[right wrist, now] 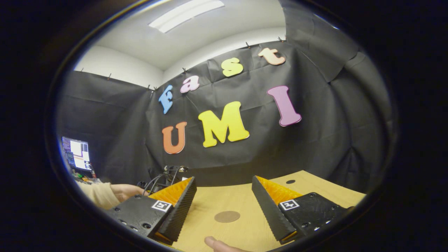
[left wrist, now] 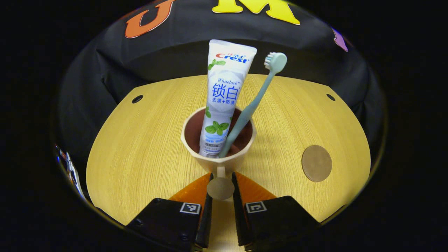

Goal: Put the toothbrush and toothpaste on the desktop into the cup, then pick up the cup and place it on the coaster on the desktop.

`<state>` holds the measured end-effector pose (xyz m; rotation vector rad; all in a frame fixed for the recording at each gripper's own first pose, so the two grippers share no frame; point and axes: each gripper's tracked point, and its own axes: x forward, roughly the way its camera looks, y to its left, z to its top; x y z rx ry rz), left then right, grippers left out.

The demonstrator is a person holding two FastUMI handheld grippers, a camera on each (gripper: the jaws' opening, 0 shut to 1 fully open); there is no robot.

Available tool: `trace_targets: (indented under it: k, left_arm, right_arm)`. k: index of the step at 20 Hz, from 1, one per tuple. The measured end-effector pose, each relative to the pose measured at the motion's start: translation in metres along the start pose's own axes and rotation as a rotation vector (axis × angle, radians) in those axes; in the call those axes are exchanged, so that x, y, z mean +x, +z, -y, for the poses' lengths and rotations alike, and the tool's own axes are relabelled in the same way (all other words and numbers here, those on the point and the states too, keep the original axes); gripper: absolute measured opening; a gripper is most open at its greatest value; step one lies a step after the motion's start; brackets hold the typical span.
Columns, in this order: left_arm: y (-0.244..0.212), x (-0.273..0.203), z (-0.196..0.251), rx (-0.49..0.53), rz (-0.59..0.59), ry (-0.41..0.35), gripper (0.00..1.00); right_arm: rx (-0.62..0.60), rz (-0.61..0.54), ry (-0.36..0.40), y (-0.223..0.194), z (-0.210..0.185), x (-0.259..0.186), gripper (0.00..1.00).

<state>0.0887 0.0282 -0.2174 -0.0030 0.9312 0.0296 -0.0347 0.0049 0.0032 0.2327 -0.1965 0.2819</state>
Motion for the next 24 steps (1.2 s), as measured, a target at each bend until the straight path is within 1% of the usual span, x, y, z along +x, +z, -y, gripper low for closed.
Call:
trace_targets:
  k: [5,8,9,10,15,18,19,20,22,24]
  left_arm:
    - [0.004,0.002,-0.001,-0.012,0.047,-0.027,0.28]
    - [0.004,0.001,0.001,-0.048,0.073,-0.052,0.24]
    - [0.005,-0.003,0.002,-0.066,0.087,-0.055,0.24]
    - [0.007,-0.007,0.004,-0.083,0.100,-0.057,0.22]
    - [0.012,-0.031,0.004,-0.107,0.145,-0.063,0.20]
    - [-0.001,-0.023,0.002,-0.078,0.098,-0.075,0.19]
    - [-0.005,-0.018,-0.001,-0.072,0.080,-0.079,0.24]
    - [-0.006,-0.013,-0.006,-0.060,0.069,-0.077,0.19]
    - [-0.002,-0.013,-0.008,-0.035,0.066,-0.080,0.19]
    - [-0.007,-0.011,-0.008,-0.002,0.021,-0.078,0.24]
  right_arm:
    - [0.007,-0.003,-0.006,-0.002,0.004,0.002,0.96]
    - [0.024,-0.014,-0.018,-0.005,0.010,0.005,0.96]
    - [0.032,-0.016,-0.021,-0.005,0.011,0.005,0.96]
    - [0.042,-0.017,-0.023,-0.006,0.012,0.006,0.96]
    - [0.081,-0.027,-0.036,-0.010,0.018,0.009,0.96]
    - [0.101,-0.038,-0.036,-0.014,0.017,0.011,0.96]
    - [0.097,-0.041,-0.039,-0.015,0.018,0.011,0.96]
    - [0.091,-0.042,-0.041,-0.017,0.018,0.012,0.96]
    - [0.078,-0.044,-0.040,-0.018,0.016,0.011,0.96]
    - [0.070,-0.049,-0.036,-0.019,0.014,0.011,0.96]
